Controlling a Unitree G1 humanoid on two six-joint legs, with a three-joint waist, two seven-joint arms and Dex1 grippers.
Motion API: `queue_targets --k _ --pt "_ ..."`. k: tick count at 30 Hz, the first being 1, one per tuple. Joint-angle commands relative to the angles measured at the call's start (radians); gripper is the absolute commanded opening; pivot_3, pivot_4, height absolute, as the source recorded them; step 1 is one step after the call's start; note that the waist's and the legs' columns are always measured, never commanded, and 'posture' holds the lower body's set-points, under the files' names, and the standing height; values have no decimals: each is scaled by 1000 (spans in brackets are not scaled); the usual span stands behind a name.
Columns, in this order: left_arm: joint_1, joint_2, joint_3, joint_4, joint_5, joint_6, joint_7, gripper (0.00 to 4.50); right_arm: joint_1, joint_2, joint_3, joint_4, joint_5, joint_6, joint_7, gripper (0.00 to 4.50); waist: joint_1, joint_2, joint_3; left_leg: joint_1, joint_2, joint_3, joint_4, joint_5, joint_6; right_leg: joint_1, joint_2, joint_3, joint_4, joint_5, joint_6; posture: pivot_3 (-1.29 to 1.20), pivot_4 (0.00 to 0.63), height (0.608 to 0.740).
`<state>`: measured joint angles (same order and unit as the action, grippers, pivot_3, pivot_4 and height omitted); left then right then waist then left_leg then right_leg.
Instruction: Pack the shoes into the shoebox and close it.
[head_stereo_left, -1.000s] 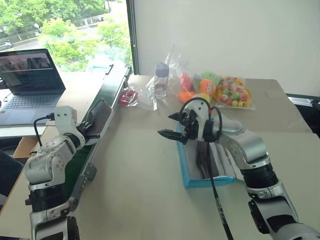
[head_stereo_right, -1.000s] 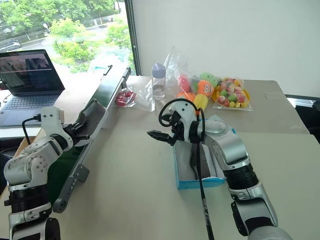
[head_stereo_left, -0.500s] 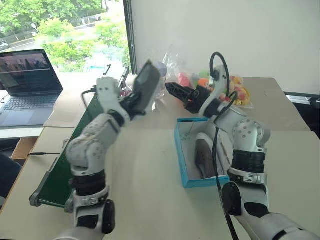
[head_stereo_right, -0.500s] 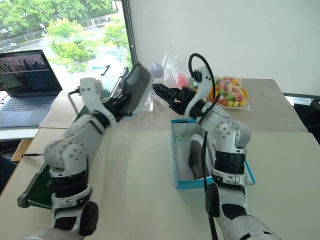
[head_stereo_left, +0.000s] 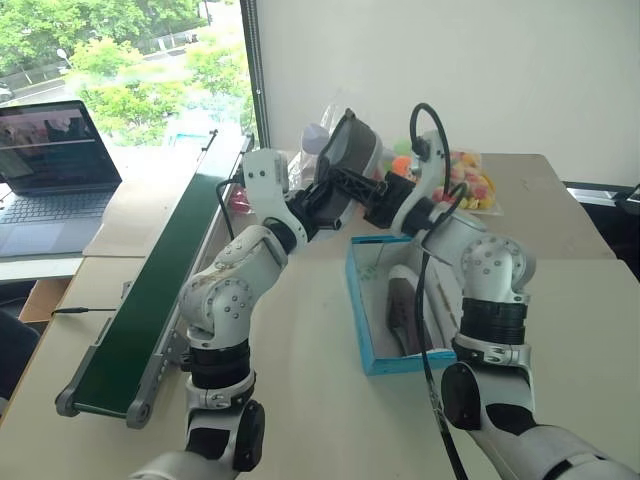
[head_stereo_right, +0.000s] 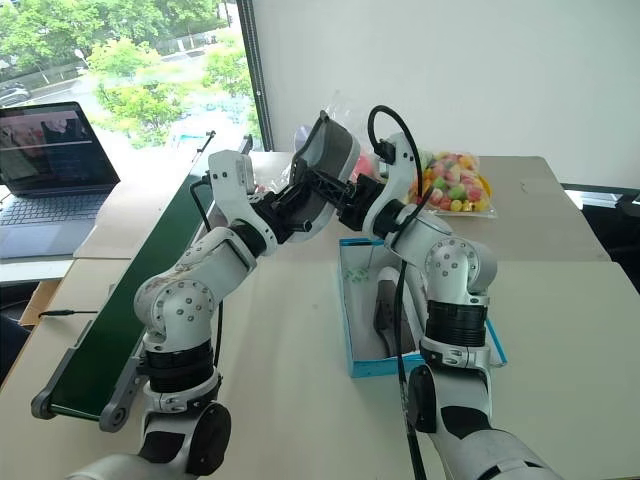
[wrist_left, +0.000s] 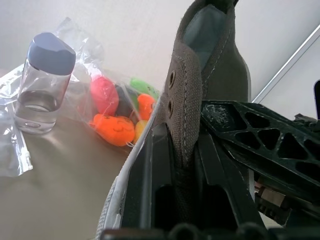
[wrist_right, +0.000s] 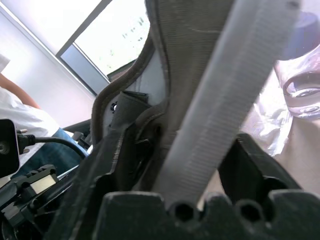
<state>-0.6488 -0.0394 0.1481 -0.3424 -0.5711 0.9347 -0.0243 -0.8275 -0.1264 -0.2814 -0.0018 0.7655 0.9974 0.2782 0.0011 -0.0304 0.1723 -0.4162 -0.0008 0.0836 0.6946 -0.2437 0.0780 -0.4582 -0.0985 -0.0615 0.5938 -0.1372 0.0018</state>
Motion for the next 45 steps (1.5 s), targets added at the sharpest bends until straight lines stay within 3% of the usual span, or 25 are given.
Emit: queue_targets --k 1,4,7,9,10,12,19,25,30,40,45 --pt "7 9 2 -29 -19 7 4 0 -30 1 -28 -36 49 -23 -1 1410 0 0 0 0 0 0 0 0 0 0 0 0 0 0 0 0 150 740" --pt "15 16 -6 -34 -24 17 6 0 -35 2 -32 -34 52 -29 -7 486 -1 0 0 0 0 0 0 0 0 0 0 0 0 0 0 0 150 740" --pt "23 18 2 -42 -52 35 3 0 -41 0 -30 -33 54 -35 -10 382 -2 0 0 0 0 0 0 0 0 0 0 0 0 0 0 0 150 740" --pt "27 45 13 -62 -90 75 -19 975 -44 -11 -22 -38 51 -38 -8 369 -3 0 0 0 0 0 0 0 0 0 0 0 0 0 0 0 150 740" --pt "31 77 20 -76 -106 103 -35 1127 -46 -20 -20 -40 46 -40 -10 365 -3 0 0 0 0 0 0 0 0 0 0 0 0 0 0 0 150 740" --pt "44 162 33 -100 -134 145 -78 1862 -51 -57 -4 -49 28 -33 -5 350 -5 0 0 0 0 0 0 0 0 0 0 0 0 0 0 0 150 740" --pt "103 429 58 -136 -205 196 -248 1862 -120 -279 59 -85 5 131 7 350 -13 1 0 0 0 0 -1 0 0 -1 0 1 0 -2 3 0 150 740" --pt "133 492 -25 -152 -174 149 -322 1862 -75 -446 102 -115 27 343 47 350 -1 1 0 0 0 0 0 0 0 0 -1 0 -1 -2 2 0 150 740" --pt "146 497 -60 -156 -166 121 -347 1862 1 -443 105 -181 23 441 34 350 2 1 0 0 0 0 0 0 0 -1 -1 1 -1 -3 2 0 150 740" --pt "186 534 -65 -222 -188 129 -372 1862 115 -294 35 -310 11 605 -29 350 3 1 0 0 0 1 0 0 0 -1 0 2 0 -5 6 0 150 740" --pt "190 547 -51 -227 -185 132 -360 1862 191 -313 87 -342 -15 617 -28 350 6 1 0 0 1 1 0 0 0 -1 0 2 0 -5 7 0 150 740"
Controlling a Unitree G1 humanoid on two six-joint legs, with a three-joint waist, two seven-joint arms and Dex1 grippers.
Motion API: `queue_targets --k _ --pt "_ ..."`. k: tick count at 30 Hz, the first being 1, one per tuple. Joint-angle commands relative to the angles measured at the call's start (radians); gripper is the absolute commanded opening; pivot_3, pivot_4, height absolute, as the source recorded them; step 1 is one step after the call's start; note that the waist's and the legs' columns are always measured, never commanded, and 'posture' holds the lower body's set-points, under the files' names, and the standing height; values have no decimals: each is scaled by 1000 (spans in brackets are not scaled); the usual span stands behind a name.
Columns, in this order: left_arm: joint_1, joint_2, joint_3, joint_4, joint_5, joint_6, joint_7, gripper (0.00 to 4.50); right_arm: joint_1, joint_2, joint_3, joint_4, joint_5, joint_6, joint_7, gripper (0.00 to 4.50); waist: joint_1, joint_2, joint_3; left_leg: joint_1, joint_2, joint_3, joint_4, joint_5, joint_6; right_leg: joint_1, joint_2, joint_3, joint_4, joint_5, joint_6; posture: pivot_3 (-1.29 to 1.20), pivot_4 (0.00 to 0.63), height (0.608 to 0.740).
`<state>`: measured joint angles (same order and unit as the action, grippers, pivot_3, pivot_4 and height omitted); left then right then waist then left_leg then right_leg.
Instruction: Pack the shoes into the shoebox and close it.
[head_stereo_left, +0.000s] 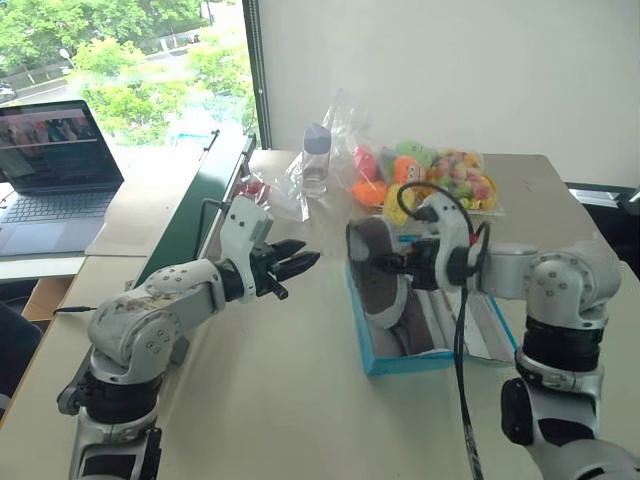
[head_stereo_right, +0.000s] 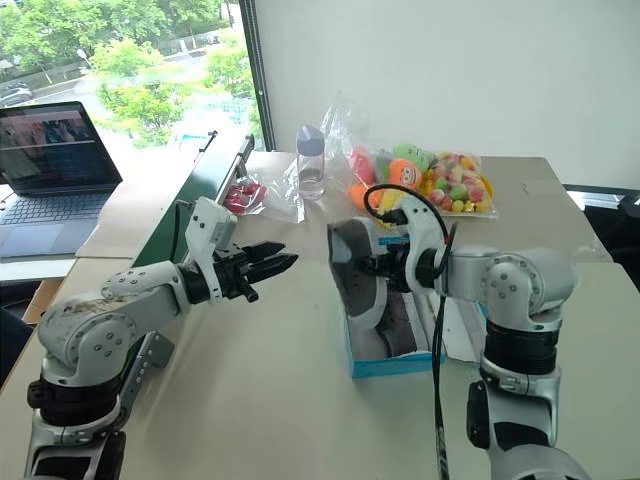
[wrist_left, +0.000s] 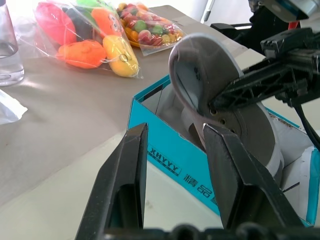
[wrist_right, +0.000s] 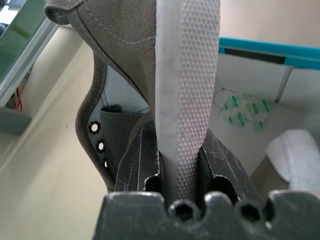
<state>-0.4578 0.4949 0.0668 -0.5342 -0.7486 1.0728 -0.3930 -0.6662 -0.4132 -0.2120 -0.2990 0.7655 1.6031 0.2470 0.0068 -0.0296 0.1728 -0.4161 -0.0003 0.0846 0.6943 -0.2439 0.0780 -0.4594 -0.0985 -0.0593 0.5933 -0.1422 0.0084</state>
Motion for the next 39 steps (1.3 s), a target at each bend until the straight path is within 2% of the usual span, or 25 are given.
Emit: queue_targets --k 1,6,12,21,23,28,30,31,32,35,39 --pt "2 15 32 -38 -8 -6 10 1862 39 -36 30 -48 -23 10 5 350 1 0 0 0 0 0 0 0 0 0 0 0 0 0 0 0 150 740" --pt "11 18 34 -42 -6 -8 23 1862 67 -73 65 -43 -51 -17 23 350 0 0 0 0 0 0 0 0 0 0 0 0 0 0 0 0 150 740" --pt "17 21 36 -36 9 -17 43 1862 133 -140 184 -47 -97 -55 53 350 3 0 0 0 0 0 0 0 0 0 0 0 0 0 0 0 150 740" --pt "17 14 30 -53 14 -15 73 1862 159 -153 334 15 -219 -163 42 350 4 -2 -1 1 0 0 0 0 0 1 0 0 -1 -1 1 0 150 740" --pt "12 18 24 -53 25 -20 78 1901 149 -159 359 25 -240 -190 50 1335 4 -4 -3 2 0 0 0 0 0 2 0 0 -1 -1 0 0 150 740" --pt "1 56 -7 -56 45 -20 44 1901 96 -172 390 23 -257 -219 83 2964 4 -4 -3 2 0 0 0 0 0 2 0 1 -1 -1 -1 0 150 740" --pt "8 102 -42 -68 57 -27 -2 1901 48 -178 339 -13 -216 -163 115 3561 5 -4 -2 1 0 0 0 0 0 1 0 0 0 -1 0 0 150 740" --pt "11 121 -57 -71 64 -34 -20 1901 28 -179 319 -25 -204 -140 123 4074 5 -4 -2 1 0 0 0 0 0 0 0 0 -1 -1 0 0 150 740" --pt "13 136 -67 -70 69 -41 -35 1901 0 -164 275 -31 -191 -107 125 4394 5 -4 -2 0 0 0 0 0 0 0 0 1 0 -1 0 0 150 740" --pt "10 164 -87 -61 73 -60 -83 1901 -70 -182 203 -56 -131 -8 162 4458 5 -4 -2 0 0 0 0 0 0 -1 0 1 0 -1 -1 0 150 740" --pt "-13 196 -129 -34 94 -99 -166 1901 -115 -282 165 -81 -5 11 211 4458 8 -3 -2 0 0 -2 -1 0 0 0 0 -2 -1 -1 -1 0 150 740"
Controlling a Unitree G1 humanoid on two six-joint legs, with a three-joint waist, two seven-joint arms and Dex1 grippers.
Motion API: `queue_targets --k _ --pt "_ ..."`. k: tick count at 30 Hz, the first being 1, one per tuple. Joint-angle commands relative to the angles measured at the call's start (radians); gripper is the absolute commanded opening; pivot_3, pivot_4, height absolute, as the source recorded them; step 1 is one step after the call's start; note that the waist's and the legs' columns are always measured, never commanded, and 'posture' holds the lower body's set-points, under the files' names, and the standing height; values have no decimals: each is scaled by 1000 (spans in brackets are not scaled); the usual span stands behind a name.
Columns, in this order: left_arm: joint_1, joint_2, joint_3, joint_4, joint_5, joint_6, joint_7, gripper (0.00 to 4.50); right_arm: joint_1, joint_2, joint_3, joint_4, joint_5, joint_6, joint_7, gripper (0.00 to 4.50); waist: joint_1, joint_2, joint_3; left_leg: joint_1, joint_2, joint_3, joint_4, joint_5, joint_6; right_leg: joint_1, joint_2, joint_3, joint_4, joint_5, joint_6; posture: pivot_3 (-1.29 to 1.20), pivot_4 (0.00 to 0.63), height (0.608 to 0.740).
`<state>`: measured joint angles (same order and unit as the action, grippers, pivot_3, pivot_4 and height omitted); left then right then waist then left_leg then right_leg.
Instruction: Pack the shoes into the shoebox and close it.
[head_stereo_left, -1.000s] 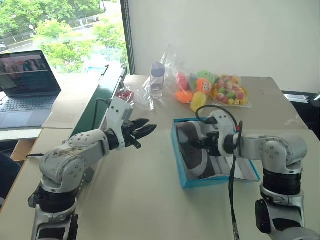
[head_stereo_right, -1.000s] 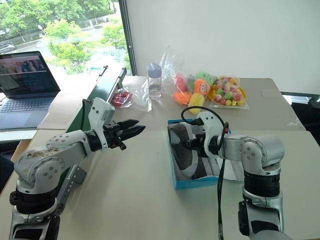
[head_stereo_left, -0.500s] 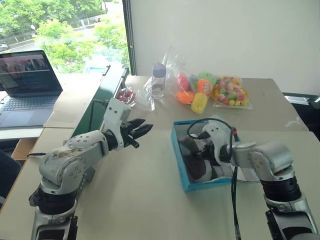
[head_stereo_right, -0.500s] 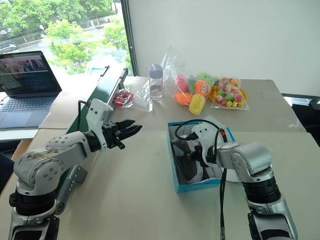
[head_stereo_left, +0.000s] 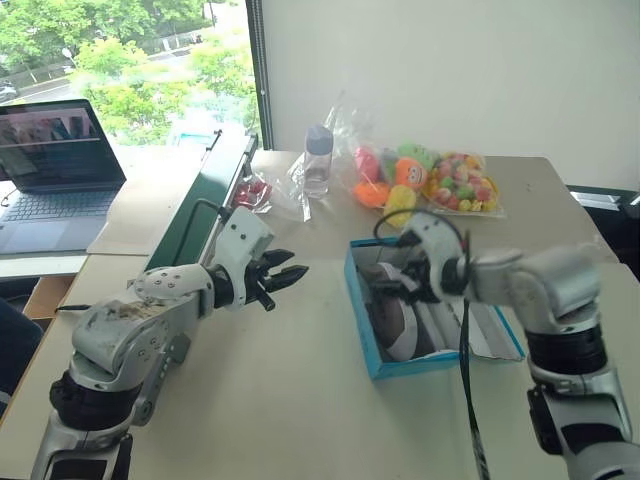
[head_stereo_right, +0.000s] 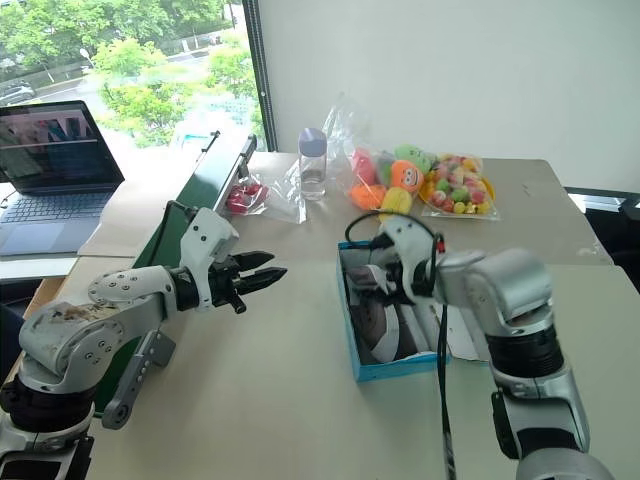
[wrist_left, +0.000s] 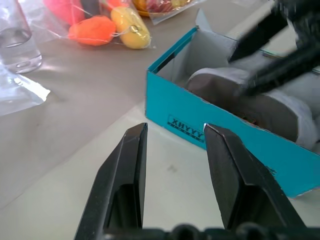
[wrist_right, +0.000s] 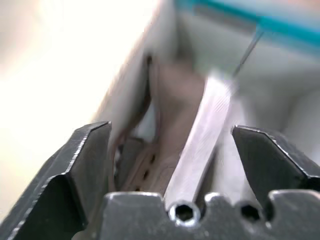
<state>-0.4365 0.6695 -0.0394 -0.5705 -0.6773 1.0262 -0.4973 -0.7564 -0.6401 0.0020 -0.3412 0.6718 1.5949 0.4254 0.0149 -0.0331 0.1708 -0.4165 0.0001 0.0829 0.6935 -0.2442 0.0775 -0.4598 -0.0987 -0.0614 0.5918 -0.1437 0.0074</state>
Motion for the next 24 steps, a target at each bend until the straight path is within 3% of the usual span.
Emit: queue_targets --k 1,4,7,8,14,18,24 --pt "-41 24 -31 13 30 -63 -78 1901 -30 -72 -55 -43 105 19 35 4458 0 0 0 0 0 0 0 0 0 0 0 0 -1 0 0 0 150 740" --pt "-77 35 -68 60 56 -103 -142 1901 -28 -135 -88 -67 139 19 42 4458 -2 0 0 -1 0 0 0 0 0 0 0 0 -1 -1 -1 0 150 740" --pt "-120 41 -111 121 98 -153 -205 1901 11 -191 -150 -96 155 19 32 3858 0 1 1 -1 -1 1 0 0 0 0 -1 0 -1 -1 -1 0 150 740" --pt "-130 39 -120 138 107 -167 -219 1901 27 -211 -166 -109 167 19 33 3361 1 1 1 -1 -1 0 0 0 0 0 -1 0 -1 -1 -1 0 150 740" --pt "-204 26 -189 222 156 -234 -343 1901 163 -371 -315 -197 285 19 76 1393 1 1 1 -4 0 0 0 -1 1 -1 0 0 -4 0 1 0 150 740" --pt "-282 21 -263 299 204 -307 -477 1901 459 -504 -537 -307 423 19 117 55 21 1 1 -6 0 -1 0 -2 3 -1 0 -3 -6 0 1 0 150 740" --pt "-379 -15 -299 412 247 -354 -583 1901 916 -447 -893 -438 543 19 110 55 30 1 1 -6 0 -1 2 -2 4 1 -1 -2 -7 1 2 0 150 740"
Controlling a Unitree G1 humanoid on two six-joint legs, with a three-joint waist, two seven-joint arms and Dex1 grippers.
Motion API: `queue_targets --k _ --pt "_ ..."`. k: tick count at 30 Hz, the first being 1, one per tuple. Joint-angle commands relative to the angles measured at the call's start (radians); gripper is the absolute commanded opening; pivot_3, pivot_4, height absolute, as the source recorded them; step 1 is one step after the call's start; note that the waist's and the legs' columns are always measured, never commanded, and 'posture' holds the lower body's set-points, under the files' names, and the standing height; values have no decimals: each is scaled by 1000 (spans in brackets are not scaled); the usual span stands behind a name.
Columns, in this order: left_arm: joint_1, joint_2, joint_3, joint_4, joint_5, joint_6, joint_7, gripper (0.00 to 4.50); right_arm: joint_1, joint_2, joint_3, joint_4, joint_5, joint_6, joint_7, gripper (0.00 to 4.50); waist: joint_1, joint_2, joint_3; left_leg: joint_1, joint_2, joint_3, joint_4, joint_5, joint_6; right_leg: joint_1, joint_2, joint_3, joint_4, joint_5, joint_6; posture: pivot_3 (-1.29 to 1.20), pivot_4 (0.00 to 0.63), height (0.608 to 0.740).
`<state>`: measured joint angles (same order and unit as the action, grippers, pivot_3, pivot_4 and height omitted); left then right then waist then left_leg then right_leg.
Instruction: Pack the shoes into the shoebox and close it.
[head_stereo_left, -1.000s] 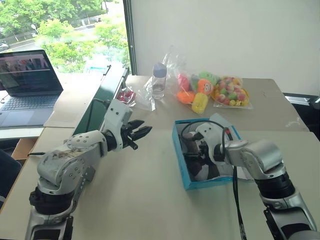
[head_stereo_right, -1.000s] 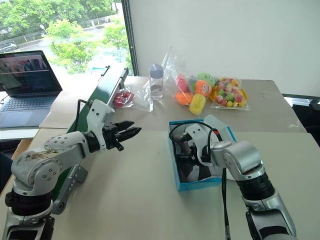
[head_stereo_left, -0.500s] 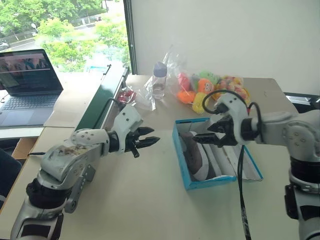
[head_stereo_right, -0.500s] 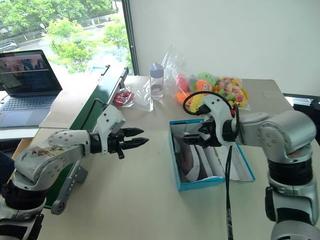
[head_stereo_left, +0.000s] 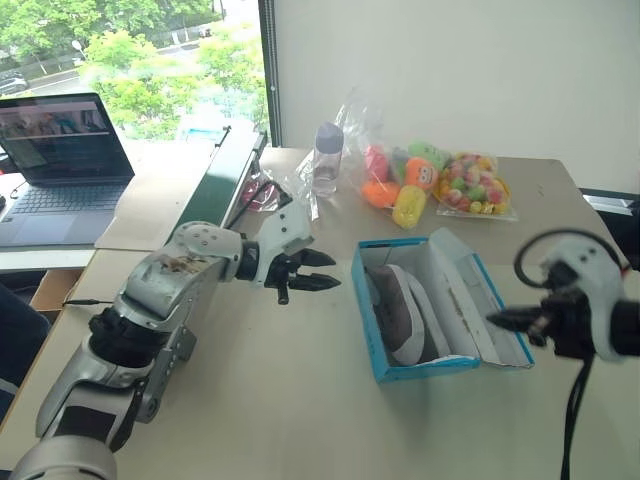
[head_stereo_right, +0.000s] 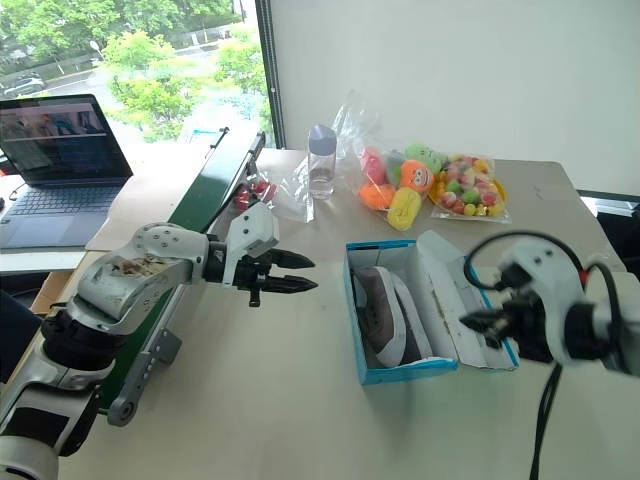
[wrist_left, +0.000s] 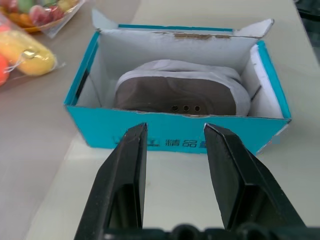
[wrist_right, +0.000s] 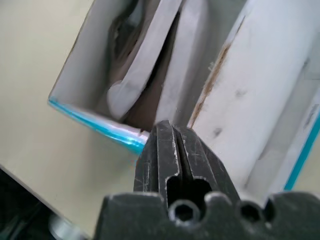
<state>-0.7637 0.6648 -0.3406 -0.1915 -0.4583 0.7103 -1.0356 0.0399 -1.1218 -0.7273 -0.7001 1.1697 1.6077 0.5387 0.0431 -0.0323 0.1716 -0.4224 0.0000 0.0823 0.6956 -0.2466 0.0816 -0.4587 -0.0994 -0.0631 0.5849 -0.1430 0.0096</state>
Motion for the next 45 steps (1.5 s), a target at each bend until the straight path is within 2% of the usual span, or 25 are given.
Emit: queue_targets --k 1,3,5,9,10,12,13,18,26,30,32,37,39,42,45 --pt "-59 -12 -2 43 36 -45 -56 1901 153 49 -188 -94 53 7 -7 55 0 0 0 0 0 0 0 0 0 0 0 0 0 0 0 0 150 740" --pt "-74 -10 -15 63 56 -63 -92 1901 210 110 -218 -120 45 -3 -30 55 -4 0 0 1 0 0 2 0 0 1 0 1 0 0 0 0 150 740" --pt "-95 -15 -17 91 66 -57 -112 1901 236 186 -194 -130 -2 -60 -78 55 -6 0 0 2 1 0 2 0 0 2 1 2 0 -1 -1 0 150 740" --pt "-118 -16 -3 116 65 -32 -145 2891 245 301 -72 -114 -137 -222 -148 0 -7 1 0 3 1 1 2 0 0 1 1 4 1 -2 -3 0 150 740" --pt "-118 -9 -4 112 71 -36 -153 3390 247 342 -46 -96 -160 -268 -154 0 -7 1 0 3 1 1 2 0 0 1 1 5 1 -2 -3 0 150 740" --pt "-116 3 -3 99 75 -34 -165 4006 277 409 13 -50 -240 -373 -152 0 -6 1 0 2 1 1 2 0 0 1 2 5 1 -2 -2 0 150 740" --pt "-114 7 0 92 75 -30 -169 4473 297 441 39 -26 -278 -432 -136 0 -6 1 0 2 1 1 2 0 0 0 2 5 1 -1 -2 0 150 740" --pt "-112 48 17 31 72 -1 -177 4473 301 617 92 140 -365 -648 -122 0 -6 1 0 1 1 1 0 0 0 -1 3 6 0 -1 0 0 150 740" --pt "-79 90 33 -23 80 19 -163 4473 234 710 109 291 -353 -756 -122 0 -9 2 -1 7 1 4 1 0 0 1 3 12 4 -3 -3 0 150 740" --pt "-67 96 43 -35 78 31 -154 4473 237 696 47 264 -271 -743 -110 0 -9 2 -1 7 1 4 0 0 0 0 3 13 5 -3 -3 0 150 740" --pt "-54 98 42 -42 80 28 -154 4473 244 655 -3 234 -211 -734 -89 0 -9 5 0 7 1 5 0 0 0 0 3 14 6 -3 -3 0 150 740" --pt "-33 69 37 -52 75 33 -132 4473 256 506 -182 225 55 -664 -113 0 -7 5 0 9 0 8 1 0 0 1 3 18 7 -3 -3 0 150 740" --pt "-26 60 33 -55 72 33 -131 4473 317 434 -220 221 95 -616 -93 0 -6 5 0 12 0 8 0 0 0 2 4 19 7 -3 -3 0 150 740" --pt "-15 54 26 -49 83 19 -133 4473 507 346 -261 174 80 -556 44 0 -1 5 -1 12 0 8 -1 0 0 2 4 19 7 -4 -3 0 150 740" --pt "-6 52 23 -38 89 12 -136 4473 692 293 -292 131 -10 -565 187 0 -2 6 -1 11 0 9 -1 0 1 2 5 19 7 -5 -2 0 150 740"
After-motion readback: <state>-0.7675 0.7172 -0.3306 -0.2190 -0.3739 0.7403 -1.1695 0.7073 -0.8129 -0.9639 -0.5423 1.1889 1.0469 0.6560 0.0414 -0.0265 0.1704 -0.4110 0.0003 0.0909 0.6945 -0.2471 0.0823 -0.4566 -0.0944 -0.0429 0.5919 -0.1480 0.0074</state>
